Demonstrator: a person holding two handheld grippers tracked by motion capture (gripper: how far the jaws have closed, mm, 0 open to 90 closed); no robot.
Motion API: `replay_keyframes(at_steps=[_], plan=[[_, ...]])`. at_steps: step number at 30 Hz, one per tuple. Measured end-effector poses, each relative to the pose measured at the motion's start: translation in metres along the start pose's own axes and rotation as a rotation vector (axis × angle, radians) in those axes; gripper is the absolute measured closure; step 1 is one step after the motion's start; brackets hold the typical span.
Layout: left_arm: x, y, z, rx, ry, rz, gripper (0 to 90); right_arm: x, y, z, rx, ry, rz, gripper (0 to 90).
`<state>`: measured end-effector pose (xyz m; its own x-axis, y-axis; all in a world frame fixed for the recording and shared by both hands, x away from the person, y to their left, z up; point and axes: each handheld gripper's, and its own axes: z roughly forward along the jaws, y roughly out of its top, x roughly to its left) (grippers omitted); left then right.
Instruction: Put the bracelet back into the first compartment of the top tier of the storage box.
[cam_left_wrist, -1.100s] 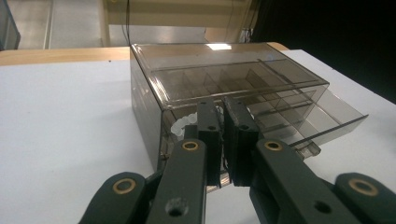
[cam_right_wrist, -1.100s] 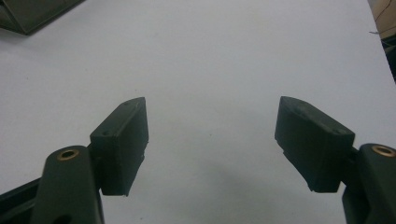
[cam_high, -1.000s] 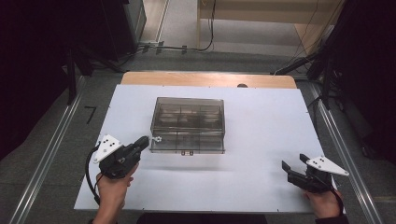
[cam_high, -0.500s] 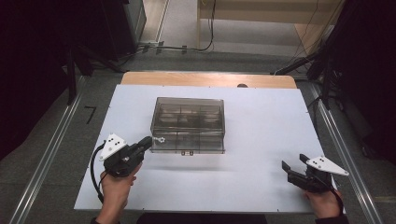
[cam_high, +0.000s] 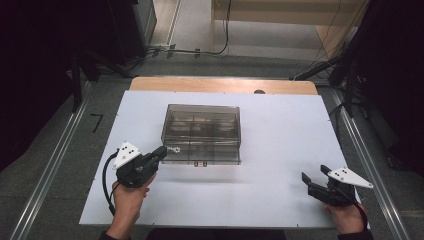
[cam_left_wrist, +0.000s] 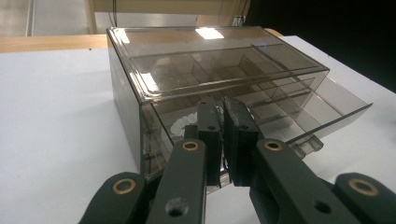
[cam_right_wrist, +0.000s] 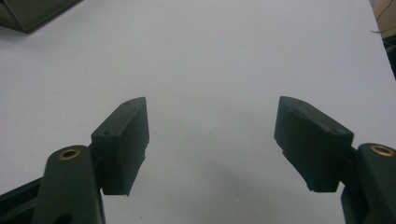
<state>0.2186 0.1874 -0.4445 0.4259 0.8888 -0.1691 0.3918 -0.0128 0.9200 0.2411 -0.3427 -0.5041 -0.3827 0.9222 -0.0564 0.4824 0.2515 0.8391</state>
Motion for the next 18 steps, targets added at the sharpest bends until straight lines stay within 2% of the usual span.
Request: replay_keyframes(at_steps=[18], plan=[[0.003, -0.002, 0.015, 0.04, 0.002, 0.0, 86.7, 0.0, 0.0, 0.0, 0.001, 0.002, -0.001, 25.3]])
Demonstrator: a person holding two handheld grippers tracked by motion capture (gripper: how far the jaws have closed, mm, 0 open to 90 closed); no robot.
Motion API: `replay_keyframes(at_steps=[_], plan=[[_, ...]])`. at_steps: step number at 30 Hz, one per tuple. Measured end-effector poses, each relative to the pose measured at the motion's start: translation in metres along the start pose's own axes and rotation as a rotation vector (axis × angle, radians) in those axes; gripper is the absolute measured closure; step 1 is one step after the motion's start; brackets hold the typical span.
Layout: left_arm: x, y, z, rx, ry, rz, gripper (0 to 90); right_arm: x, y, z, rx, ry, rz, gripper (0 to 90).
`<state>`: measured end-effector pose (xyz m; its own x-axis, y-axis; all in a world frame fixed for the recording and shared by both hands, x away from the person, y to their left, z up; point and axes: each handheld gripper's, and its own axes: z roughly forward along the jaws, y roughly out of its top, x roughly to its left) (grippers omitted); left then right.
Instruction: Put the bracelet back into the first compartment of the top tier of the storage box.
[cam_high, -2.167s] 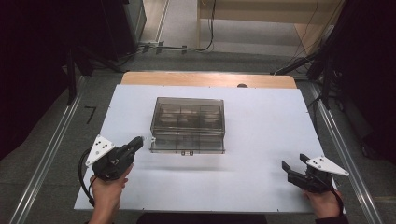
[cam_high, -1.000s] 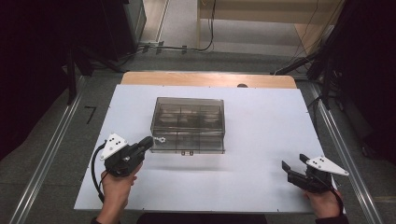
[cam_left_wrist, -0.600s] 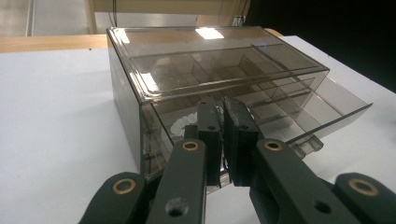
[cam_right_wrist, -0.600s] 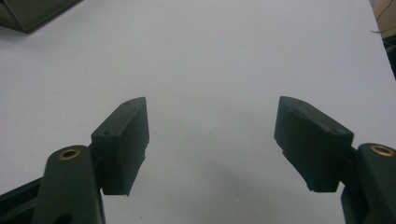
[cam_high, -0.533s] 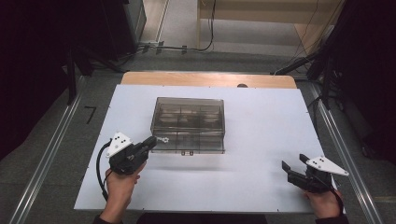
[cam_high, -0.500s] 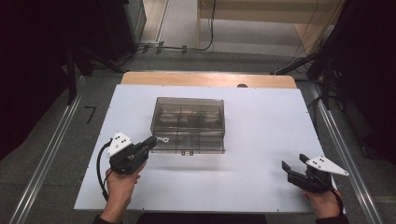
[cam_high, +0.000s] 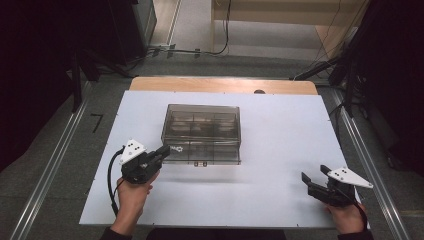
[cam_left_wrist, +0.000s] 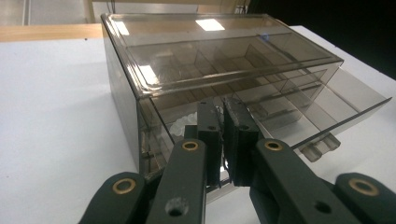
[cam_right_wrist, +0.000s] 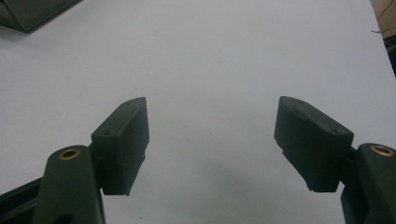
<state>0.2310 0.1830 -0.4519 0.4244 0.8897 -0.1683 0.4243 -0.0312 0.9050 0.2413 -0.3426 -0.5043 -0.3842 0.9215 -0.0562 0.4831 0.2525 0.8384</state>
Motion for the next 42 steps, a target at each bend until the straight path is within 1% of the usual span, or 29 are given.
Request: replay_keyframes(at_steps=[11, 20, 25, 31, 32, 34, 37, 42], plan=[[0.001, -0.0015, 0.0057, 0.026, -0.006, -0.002, 86.5, 0.0001, -0.0001, 0.0003, 0.001, 0.0, 0.001, 25.3], [0.0013, -0.002, 0.0058, 0.023, -0.014, -0.012, 85.4, -0.0002, -0.0001, 0.0008, 0.0, 0.001, -0.005, 25.3], [0.0008, -0.0017, 0.0045, 0.013, -0.024, -0.012, 79.0, 0.0, -0.0001, 0.0006, 0.001, 0.001, -0.003, 25.3], [0.0, -0.0009, 0.0022, -0.003, -0.032, -0.014, 76.5, 0.0, -0.0001, 0.0007, -0.001, 0.0, -0.004, 25.3], [-0.0002, -0.0006, 0.0019, -0.006, -0.032, -0.015, 74.5, 0.0, -0.0001, 0.0007, 0.0, 0.001, -0.004, 25.3], [-0.0008, 0.0, 0.0008, -0.014, -0.017, -0.015, 70.4, -0.0001, -0.0001, 0.0008, 0.0, 0.0, -0.005, 25.3], [-0.0008, 0.0007, -0.0006, -0.021, -0.007, -0.016, 66.8, -0.0001, -0.0001, 0.0008, 0.0, 0.001, -0.005, 25.3], [-0.001, 0.0012, -0.001, -0.024, 0.044, -0.027, 50.1, -0.0001, -0.0002, 0.0009, 0.0, 0.001, -0.006, 25.3]])
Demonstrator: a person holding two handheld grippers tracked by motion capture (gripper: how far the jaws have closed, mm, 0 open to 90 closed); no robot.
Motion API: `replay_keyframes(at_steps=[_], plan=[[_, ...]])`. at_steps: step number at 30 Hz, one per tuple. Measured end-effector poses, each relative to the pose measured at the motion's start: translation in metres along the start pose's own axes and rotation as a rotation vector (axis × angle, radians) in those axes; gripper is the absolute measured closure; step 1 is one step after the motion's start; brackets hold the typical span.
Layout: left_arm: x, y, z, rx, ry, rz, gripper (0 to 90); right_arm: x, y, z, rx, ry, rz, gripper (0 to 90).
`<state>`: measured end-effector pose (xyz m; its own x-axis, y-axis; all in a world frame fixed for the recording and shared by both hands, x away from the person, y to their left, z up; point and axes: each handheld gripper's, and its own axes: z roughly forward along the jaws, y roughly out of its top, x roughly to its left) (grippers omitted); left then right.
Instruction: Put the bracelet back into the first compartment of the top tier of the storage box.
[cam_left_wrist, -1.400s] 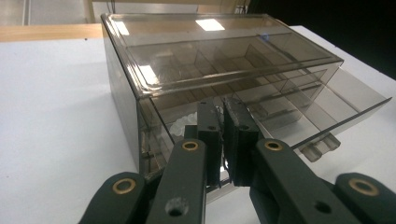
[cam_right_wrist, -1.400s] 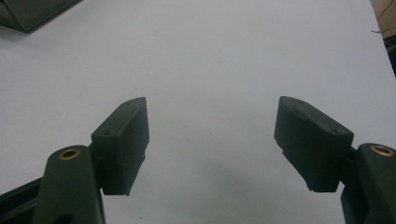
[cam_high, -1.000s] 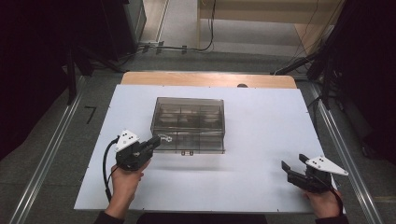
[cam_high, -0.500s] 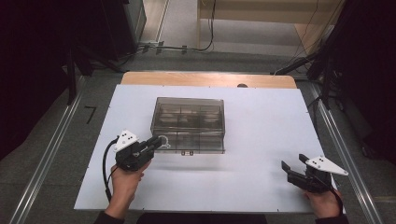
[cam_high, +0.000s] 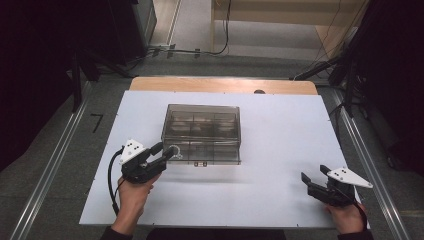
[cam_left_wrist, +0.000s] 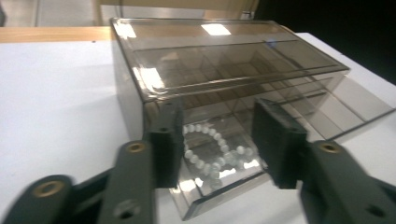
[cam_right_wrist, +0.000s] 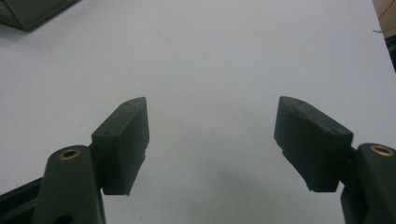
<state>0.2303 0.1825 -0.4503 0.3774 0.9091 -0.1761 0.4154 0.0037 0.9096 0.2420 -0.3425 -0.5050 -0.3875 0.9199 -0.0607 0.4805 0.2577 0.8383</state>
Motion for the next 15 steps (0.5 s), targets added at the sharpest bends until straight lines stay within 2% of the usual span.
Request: replay_keyframes(at_steps=[10, 15], plan=[[0.0031, 0.0012, -0.0019, -0.006, 0.066, -0.024, 31.1, -0.0003, -0.0001, -0.0004, 0.002, -0.001, 0.004, 25.3], [0.0054, 0.0009, -0.0046, -0.007, 0.086, -0.028, 26.0, -0.0003, -0.0003, -0.0008, 0.003, -0.001, 0.007, 25.3]])
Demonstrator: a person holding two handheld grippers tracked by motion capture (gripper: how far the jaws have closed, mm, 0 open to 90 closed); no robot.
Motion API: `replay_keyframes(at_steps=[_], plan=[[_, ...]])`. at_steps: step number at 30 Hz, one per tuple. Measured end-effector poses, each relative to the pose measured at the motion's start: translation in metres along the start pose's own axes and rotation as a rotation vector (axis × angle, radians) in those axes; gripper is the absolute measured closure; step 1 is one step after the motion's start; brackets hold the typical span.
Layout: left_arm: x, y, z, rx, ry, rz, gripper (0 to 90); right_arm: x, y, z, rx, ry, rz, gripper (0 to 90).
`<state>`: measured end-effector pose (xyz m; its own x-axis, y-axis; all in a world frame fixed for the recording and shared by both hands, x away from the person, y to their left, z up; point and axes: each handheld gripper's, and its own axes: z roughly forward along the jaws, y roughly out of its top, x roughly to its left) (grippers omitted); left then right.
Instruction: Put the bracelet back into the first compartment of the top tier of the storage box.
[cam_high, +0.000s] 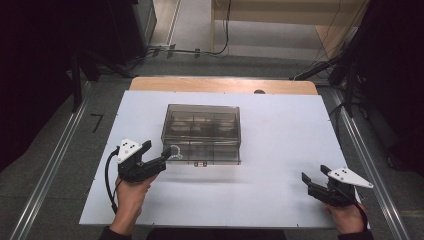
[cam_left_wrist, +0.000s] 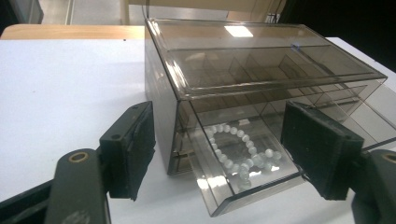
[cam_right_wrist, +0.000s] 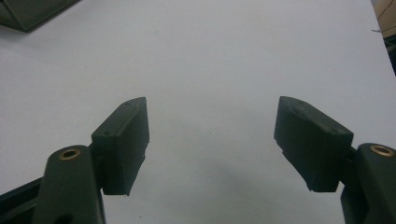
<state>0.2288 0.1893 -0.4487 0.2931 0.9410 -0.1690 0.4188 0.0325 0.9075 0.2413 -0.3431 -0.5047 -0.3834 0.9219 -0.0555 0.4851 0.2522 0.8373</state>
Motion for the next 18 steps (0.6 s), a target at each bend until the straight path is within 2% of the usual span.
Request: replay_keyframes(at_steps=[12, 18], plan=[[0.019, -0.004, -0.012, -0.021, 0.063, -0.038, 21.7, 0.0, 0.0, -0.001, -0.002, -0.002, 0.0, 25.3], [0.025, -0.004, -0.016, -0.023, 0.084, -0.044, 19.2, 0.0, 0.0, -0.001, -0.003, -0.002, -0.001, 25.3]])
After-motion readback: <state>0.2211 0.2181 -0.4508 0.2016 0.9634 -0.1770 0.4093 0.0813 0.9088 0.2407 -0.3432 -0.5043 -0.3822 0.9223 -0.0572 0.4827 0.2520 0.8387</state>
